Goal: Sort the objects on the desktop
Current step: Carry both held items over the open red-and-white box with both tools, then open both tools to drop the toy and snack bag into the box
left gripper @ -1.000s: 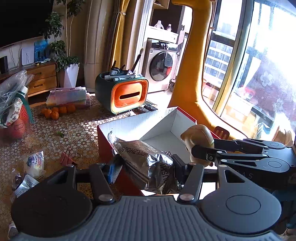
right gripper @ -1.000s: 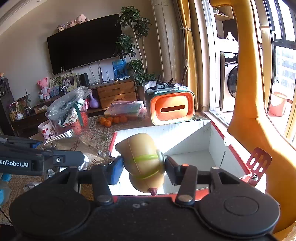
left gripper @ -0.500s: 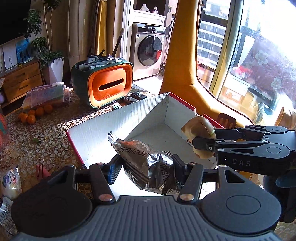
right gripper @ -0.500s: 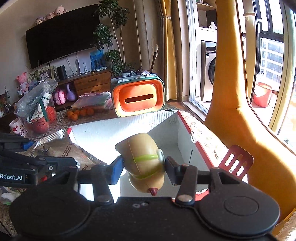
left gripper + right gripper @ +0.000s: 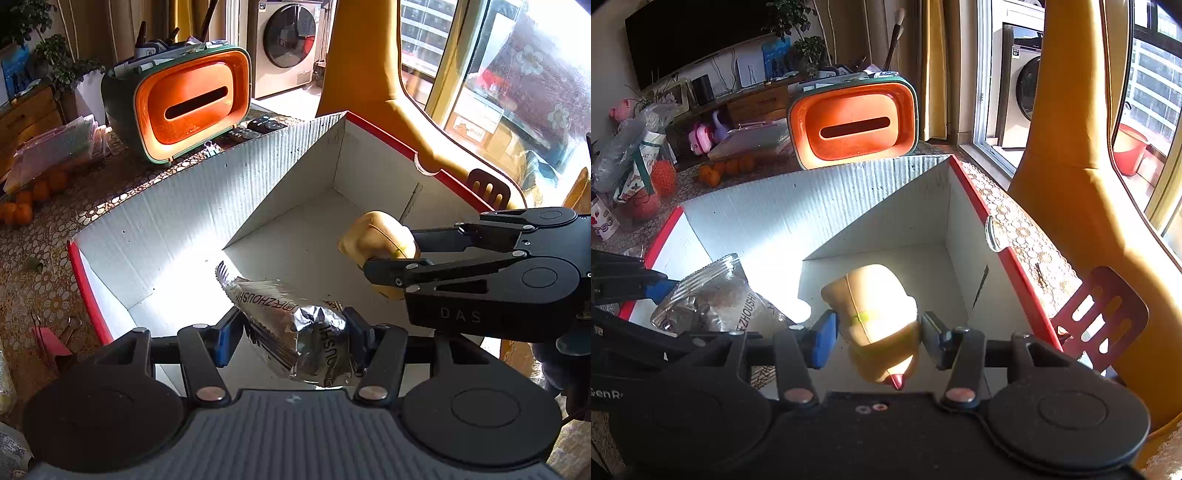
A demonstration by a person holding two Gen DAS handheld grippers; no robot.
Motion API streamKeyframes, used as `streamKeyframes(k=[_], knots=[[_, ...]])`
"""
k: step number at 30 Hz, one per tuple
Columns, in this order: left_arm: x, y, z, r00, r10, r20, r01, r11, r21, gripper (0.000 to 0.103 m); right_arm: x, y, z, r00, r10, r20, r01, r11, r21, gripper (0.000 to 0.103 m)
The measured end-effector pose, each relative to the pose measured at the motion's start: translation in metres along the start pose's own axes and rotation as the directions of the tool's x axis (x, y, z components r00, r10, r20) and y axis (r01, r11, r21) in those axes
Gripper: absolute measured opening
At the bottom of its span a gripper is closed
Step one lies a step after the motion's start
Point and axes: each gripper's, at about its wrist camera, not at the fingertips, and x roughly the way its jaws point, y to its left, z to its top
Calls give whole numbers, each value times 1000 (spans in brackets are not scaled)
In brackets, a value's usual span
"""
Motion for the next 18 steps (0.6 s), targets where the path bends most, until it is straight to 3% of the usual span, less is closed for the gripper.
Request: streamKeyframes(k=[9, 18], knots=[[22, 2, 2, 992, -29, -120, 27, 1000, -13, 58, 16, -6, 1, 997, -5, -79, 6, 1000, 10, 49], [24, 3, 7, 990, -12, -140, 9, 1000, -28, 63, 19, -4, -5, 994, -18, -107, 18, 1000, -5, 51]])
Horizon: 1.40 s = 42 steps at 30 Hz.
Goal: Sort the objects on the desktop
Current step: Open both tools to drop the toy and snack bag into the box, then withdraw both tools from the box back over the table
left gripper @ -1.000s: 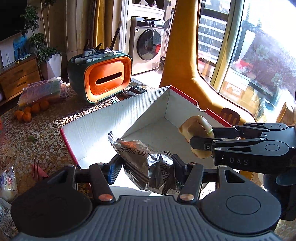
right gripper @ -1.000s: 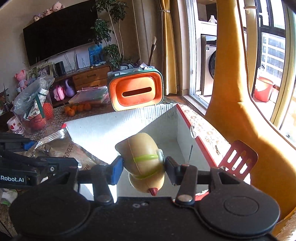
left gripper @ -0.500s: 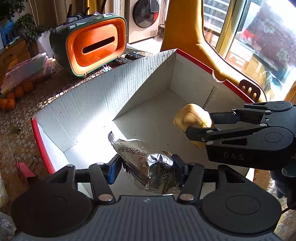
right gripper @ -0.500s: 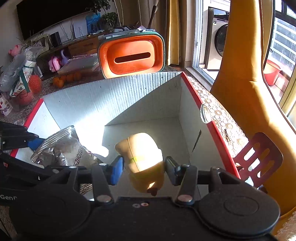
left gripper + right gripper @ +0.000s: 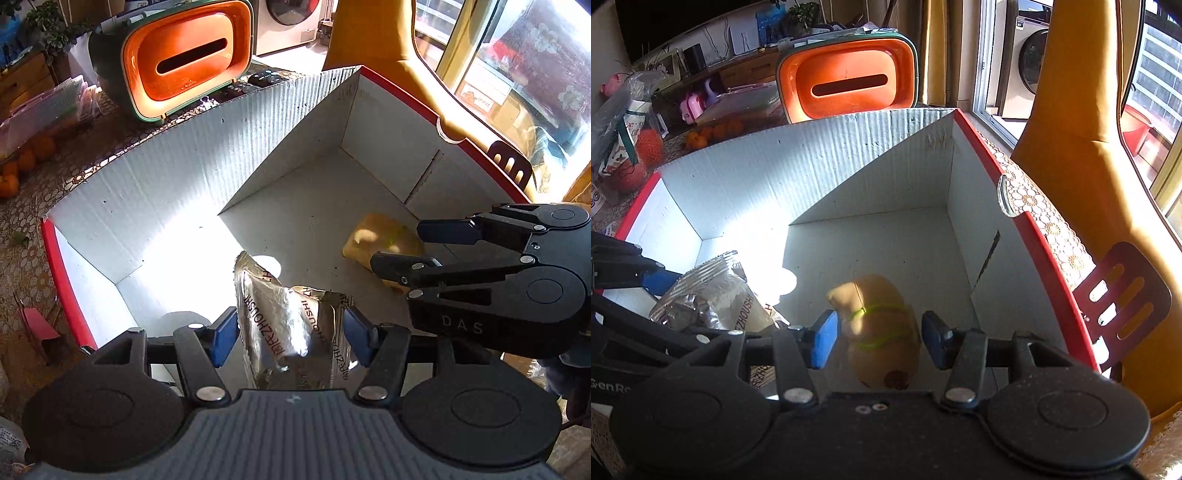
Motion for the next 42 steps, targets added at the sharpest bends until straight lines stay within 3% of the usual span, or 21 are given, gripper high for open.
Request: streamKeyframes(k=[3, 16, 23, 29, 32, 36, 42], knots=[[-7, 3, -2, 999, -22, 25, 23, 1000, -20, 71, -2, 0, 1, 1000, -11, 7, 11, 1000, 1, 53], [-71, -1, -33, 977, -54, 204, 63, 997, -39, 71, -37, 2, 1, 997, 18, 80, -20, 999, 25, 62], [-115, 3, -61, 950, -10, 311, 32, 997, -64, 71, -72, 15, -7, 989, 58, 139, -60, 998, 12, 64], [-144, 11, -89, 934, 12, 357, 19, 996, -83, 71, -101, 33, -14, 976, 98, 197, -100, 995, 2, 66], [-158, 17, -103, 925, 21, 380, 19, 995, -100, 71, -115, 46, -18, 968, 119, 220, -119, 993, -16, 71], [-179, 24, -124, 902, 78, 425, -32, 993, -113, 71, -130, 64, -26, 958, 156, 241, -156, 988, -19, 71], [-203, 40, -153, 875, 113, 471, -52, 989, -140, 72, -145, 95, -39, 945, 194, 264, -187, 981, -55, 74]])
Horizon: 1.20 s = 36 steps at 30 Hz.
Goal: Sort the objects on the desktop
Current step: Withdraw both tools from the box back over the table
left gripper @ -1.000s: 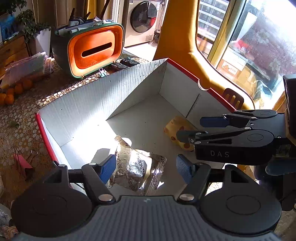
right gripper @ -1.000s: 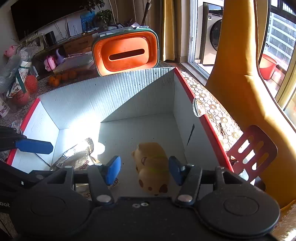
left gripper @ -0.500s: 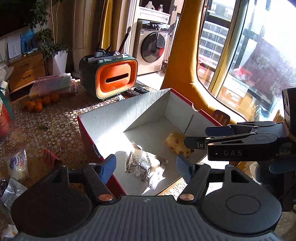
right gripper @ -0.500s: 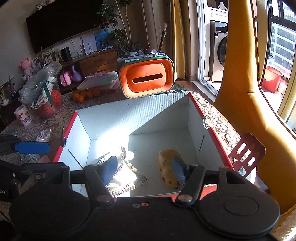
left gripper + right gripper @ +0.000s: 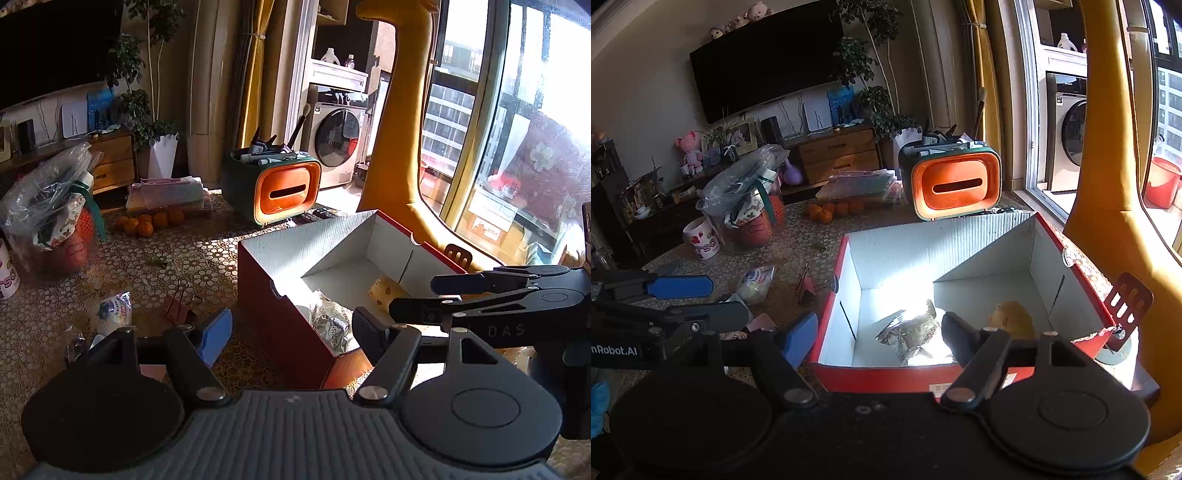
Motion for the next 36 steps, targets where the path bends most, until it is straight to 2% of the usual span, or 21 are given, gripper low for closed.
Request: streamKeyframes(k=[3, 8, 15, 17, 19, 20, 28, 36], knots=[[-14, 11, -9, 1000, 13, 22, -13, 1000, -13, 79, -2, 17, -5, 1000, 13, 5, -13, 1000, -15, 79], [-33, 30, -23, 999, 33, 36, -32, 999, -39, 80, -3, 43, -11, 999, 28, 20, -27, 998, -51, 86], [-56, 56, -48, 996, 66, 53, -62, 996, -68, 86, 1, 70, -20, 998, 52, 27, -50, 997, -57, 88], [-62, 62, -55, 996, 70, 61, -66, 995, -72, 89, 1, 76, -22, 998, 54, 35, -52, 997, -59, 95], [-66, 66, -60, 995, 72, 70, -67, 995, -73, 102, 1, 83, -25, 997, 57, 42, -54, 996, -65, 95], [-70, 69, -64, 994, 77, 83, -71, 995, -73, 103, 1, 86, -25, 997, 59, 44, -56, 996, -68, 95], [-78, 87, -89, 988, 80, 131, -67, 993, -101, 103, 12, 107, -29, 996, 77, 40, -74, 995, -71, 96], [-70, 108, -114, 984, 146, 106, -135, 985, -112, 103, 34, 128, -34, 996, 82, 25, -79, 992, -99, 96]])
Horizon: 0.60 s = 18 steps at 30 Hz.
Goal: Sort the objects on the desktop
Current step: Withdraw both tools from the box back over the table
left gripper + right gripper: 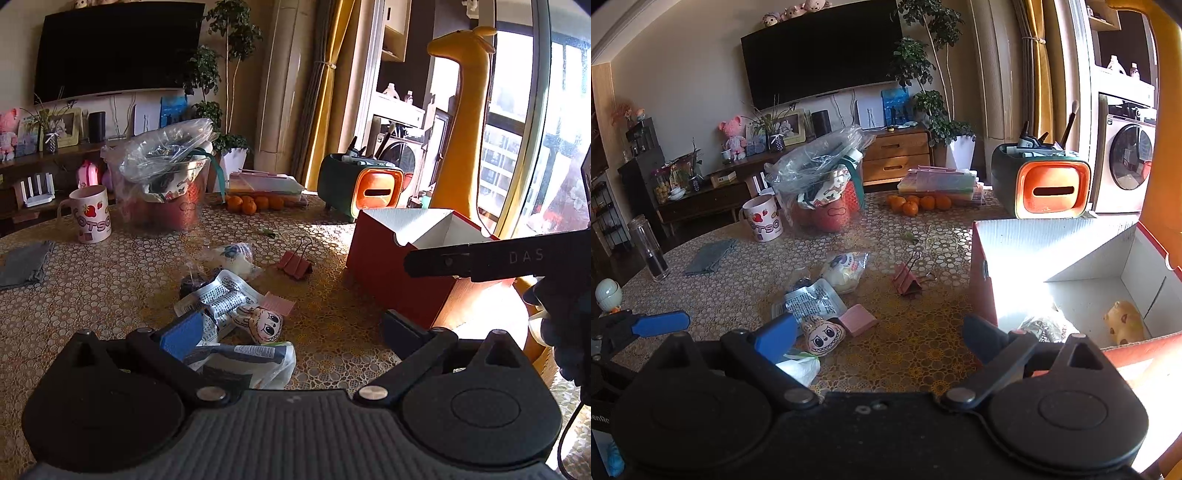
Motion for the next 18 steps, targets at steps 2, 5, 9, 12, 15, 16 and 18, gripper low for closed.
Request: streamKeyframes(k=[2, 5, 9, 12, 15, 16, 18], knots=[[5, 6, -5, 1000, 21, -12, -21, 1000, 0, 103, 7, 5, 0, 1000, -4, -6, 4, 1000, -14, 96], [13, 13, -11, 999, 42, -34, -42, 999, 3, 103, 19, 12, -2, 1000, -2, -20, 1, 1000, -30, 96], [23, 18, -18, 997, 68, -46, -65, 997, 50, 103, 38, 20, -4, 999, 3, -46, -5, 999, -37, 96], [31, 25, -22, 996, 69, -59, -66, 996, 62, 103, 51, 25, -5, 998, 6, -68, -9, 999, -43, 96], [39, 30, -26, 995, 76, -64, -71, 994, 85, 103, 65, 31, -6, 996, 5, -85, -10, 998, -54, 95], [41, 30, -26, 995, 74, -63, -67, 992, 104, 103, 71, 33, -6, 996, 9, -93, -14, 998, -59, 95], [45, 34, -27, 996, 52, -75, -43, 991, 125, 103, 80, 37, -7, 994, 18, -110, -26, 997, -69, 95]])
